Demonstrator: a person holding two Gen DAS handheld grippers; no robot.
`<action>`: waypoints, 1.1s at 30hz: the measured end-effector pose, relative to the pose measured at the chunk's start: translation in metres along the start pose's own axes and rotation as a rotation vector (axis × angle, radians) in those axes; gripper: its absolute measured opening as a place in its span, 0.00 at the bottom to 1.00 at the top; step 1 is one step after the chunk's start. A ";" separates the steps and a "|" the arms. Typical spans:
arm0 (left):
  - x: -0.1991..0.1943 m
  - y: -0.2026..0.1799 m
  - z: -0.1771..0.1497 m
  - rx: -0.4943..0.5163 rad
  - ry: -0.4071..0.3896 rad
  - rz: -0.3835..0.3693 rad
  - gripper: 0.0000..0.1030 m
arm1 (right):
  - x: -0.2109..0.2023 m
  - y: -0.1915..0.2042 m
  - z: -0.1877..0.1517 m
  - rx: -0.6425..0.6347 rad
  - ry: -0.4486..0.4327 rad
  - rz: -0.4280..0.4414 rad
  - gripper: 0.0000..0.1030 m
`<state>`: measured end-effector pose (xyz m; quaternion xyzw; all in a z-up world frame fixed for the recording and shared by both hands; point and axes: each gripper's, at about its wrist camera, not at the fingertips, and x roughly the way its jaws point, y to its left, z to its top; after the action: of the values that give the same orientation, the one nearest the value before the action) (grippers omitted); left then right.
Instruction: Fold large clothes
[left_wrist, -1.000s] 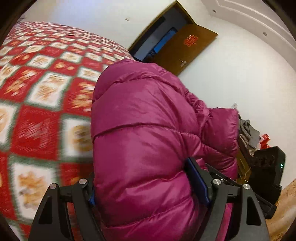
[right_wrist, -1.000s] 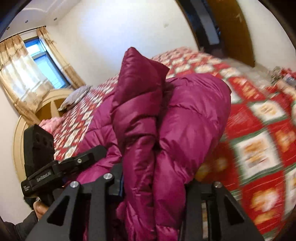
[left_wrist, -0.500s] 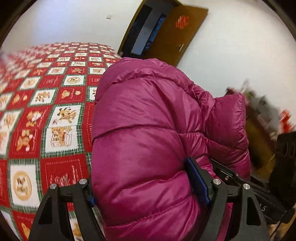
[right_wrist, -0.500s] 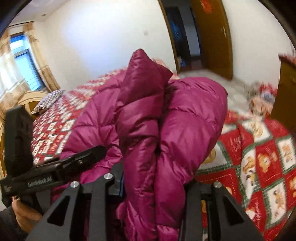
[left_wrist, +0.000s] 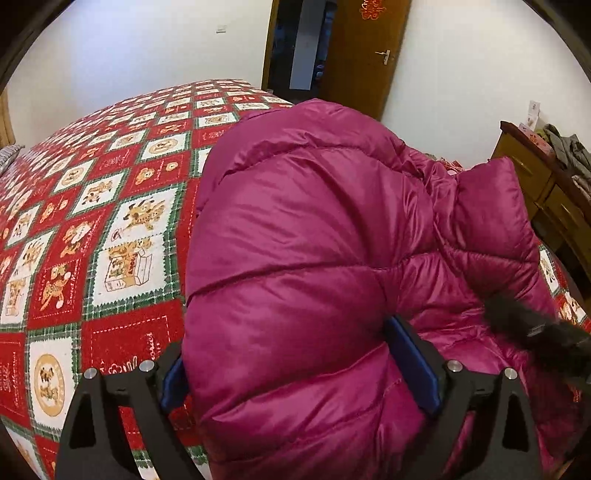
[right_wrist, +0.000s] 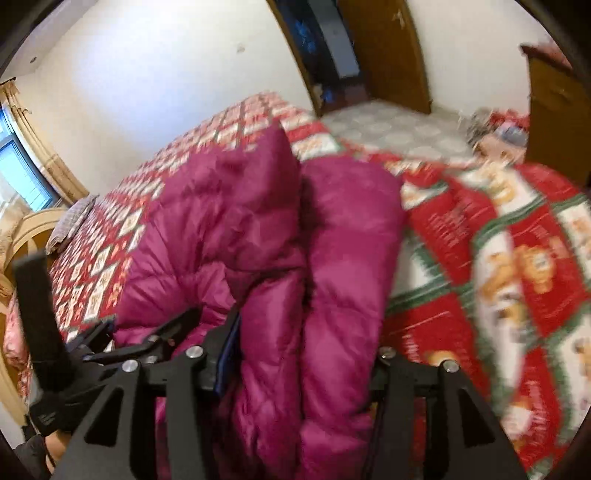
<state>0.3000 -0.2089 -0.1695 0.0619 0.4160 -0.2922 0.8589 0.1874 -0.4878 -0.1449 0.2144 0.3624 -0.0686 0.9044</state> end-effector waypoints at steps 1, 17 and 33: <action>0.000 -0.002 0.000 -0.003 0.000 0.002 0.93 | -0.014 0.003 0.003 -0.004 -0.049 -0.041 0.50; -0.005 -0.016 -0.004 0.092 -0.029 0.086 0.93 | 0.052 0.019 0.045 -0.182 0.024 -0.137 0.30; 0.007 -0.021 -0.003 0.119 -0.037 0.139 0.98 | 0.068 -0.006 0.024 -0.097 0.065 -0.143 0.30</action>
<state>0.2902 -0.2282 -0.1740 0.1360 0.3768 -0.2572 0.8794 0.2504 -0.5017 -0.1778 0.1460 0.4089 -0.1082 0.8943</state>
